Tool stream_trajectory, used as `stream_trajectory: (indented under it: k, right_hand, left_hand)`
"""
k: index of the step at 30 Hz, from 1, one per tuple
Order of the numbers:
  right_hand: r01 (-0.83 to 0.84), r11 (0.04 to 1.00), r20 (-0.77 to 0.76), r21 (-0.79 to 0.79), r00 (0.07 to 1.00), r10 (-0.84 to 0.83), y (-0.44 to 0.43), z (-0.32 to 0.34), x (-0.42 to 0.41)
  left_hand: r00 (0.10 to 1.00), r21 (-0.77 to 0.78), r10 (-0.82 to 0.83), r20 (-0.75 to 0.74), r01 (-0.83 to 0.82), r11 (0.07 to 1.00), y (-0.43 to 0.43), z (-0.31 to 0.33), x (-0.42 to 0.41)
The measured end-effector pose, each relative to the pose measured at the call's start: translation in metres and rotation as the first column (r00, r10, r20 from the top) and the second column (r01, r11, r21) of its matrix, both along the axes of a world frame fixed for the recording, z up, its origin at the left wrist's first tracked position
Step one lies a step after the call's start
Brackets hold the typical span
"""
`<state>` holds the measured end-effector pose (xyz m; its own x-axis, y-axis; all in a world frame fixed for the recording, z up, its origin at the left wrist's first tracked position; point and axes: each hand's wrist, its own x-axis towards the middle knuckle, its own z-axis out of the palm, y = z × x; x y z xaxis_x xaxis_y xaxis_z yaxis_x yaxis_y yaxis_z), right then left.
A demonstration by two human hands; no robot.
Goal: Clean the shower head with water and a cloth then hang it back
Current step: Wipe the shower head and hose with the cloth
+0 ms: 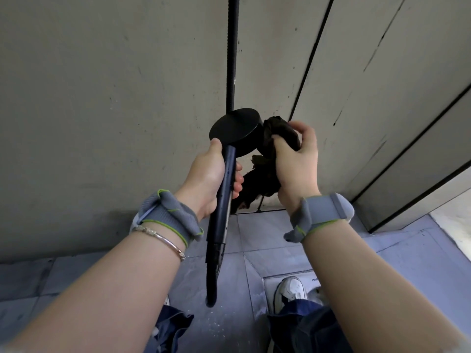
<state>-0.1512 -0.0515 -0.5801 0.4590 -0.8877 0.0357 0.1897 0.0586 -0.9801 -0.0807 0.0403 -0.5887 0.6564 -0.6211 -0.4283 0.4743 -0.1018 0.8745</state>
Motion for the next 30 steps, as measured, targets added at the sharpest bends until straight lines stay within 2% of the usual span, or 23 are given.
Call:
stream_trajectory:
  k: [2, 5, 7, 8, 10, 12, 14, 16, 18, 20, 22, 23, 25, 27, 28, 30]
  right_hand:
    - [0.013, 0.981, -0.098, -0.193, 0.995, -0.033, 0.009, -0.005, 0.0]
    - [-0.122, 0.817, -0.239, -0.563, 0.971, -0.02, 0.029, -0.016, -0.002]
    - [-0.184, 0.745, -0.299, -0.641, 0.954, -0.022, 0.032, -0.018, -0.002]
    - [-0.186, 0.764, -0.28, -0.618, 0.96, 0.007, 0.029, -0.014, -0.001]
    - [-0.119, 0.892, -0.142, -0.436, 0.988, 0.063, 0.022, -0.004, -0.001]
    - [0.043, 0.959, -0.018, -0.279, 0.999, -0.05, 0.006, 0.007, -0.002]
    - [0.131, 0.961, -0.011, -0.245, 0.99, -0.138, -0.007, 0.011, -0.006]
    - [0.077, 0.958, -0.064, -0.276, 0.993, -0.098, -0.009, 0.01, -0.006]
    - [-0.024, 0.928, -0.136, -0.372, 0.99, -0.029, 0.003, 0.002, -0.005]
    - [-0.121, 0.827, -0.188, -0.549, 0.982, 0.019, 0.022, -0.009, -0.004]
    - [-0.147, 0.701, -0.22, -0.698, 0.975, -0.015, 0.03, -0.014, -0.004]
    - [-0.11, 0.705, -0.194, -0.7, 0.98, -0.041, 0.027, -0.013, -0.003]
    - [0.014, 0.827, -0.099, -0.562, 0.991, -0.084, 0.014, -0.005, -0.003]
    - [0.14, 0.933, -0.07, -0.331, 0.983, -0.172, -0.007, 0.003, -0.004]
    - [0.168, 0.952, -0.084, -0.258, 0.977, -0.195, -0.016, 0.004, -0.006]
    - [0.153, 0.957, -0.083, -0.248, 0.981, -0.178, -0.017, 0.003, -0.008]
  left_hand:
    - [1.0, 0.0, 0.002, 0.001, -0.002, 1.0, 0.001, -0.001, 0.0]
    - [0.999, -0.011, 0.043, 0.025, -0.043, 0.999, 0.005, -0.004, 0.002]
    - [0.998, 0.005, 0.053, 0.041, -0.053, 0.999, 0.009, -0.006, 0.004]
    - [0.998, 0.011, 0.042, 0.043, -0.042, 0.999, 0.011, -0.007, 0.006]
    - [0.999, 0.023, 0.008, 0.046, -0.009, 1.0, 0.013, -0.006, 0.007]
    - [0.998, 0.041, -0.028, 0.053, 0.026, 0.999, 0.012, -0.005, 0.006]
    - [0.996, 0.047, -0.077, 0.05, 0.075, 0.996, 0.011, -0.005, 0.003]
    - [0.992, 0.061, -0.111, 0.057, 0.108, 0.992, 0.007, -0.006, 0.0]
    - [0.995, 0.074, -0.081, 0.058, 0.077, 0.994, 0.005, -0.009, -0.002]
    - [0.998, 0.054, -0.024, 0.05, 0.021, 0.998, 0.005, -0.01, -0.001]
    - [0.999, 0.027, -0.017, 0.045, 0.016, 1.0, 0.002, -0.009, -0.002]
    - [0.998, 0.024, -0.033, 0.045, 0.032, 0.999, 0.001, -0.008, -0.003]
    - [0.995, 0.037, -0.072, 0.063, 0.07, 0.997, -0.001, -0.005, -0.006]
    - [0.989, 0.064, -0.114, 0.094, 0.108, 0.992, -0.003, -0.003, -0.008]
    - [0.986, 0.076, -0.136, 0.1, 0.129, 0.989, -0.003, -0.002, -0.009]
    - [0.984, 0.086, -0.155, 0.09, 0.147, 0.985, -0.002, -0.003, -0.009]
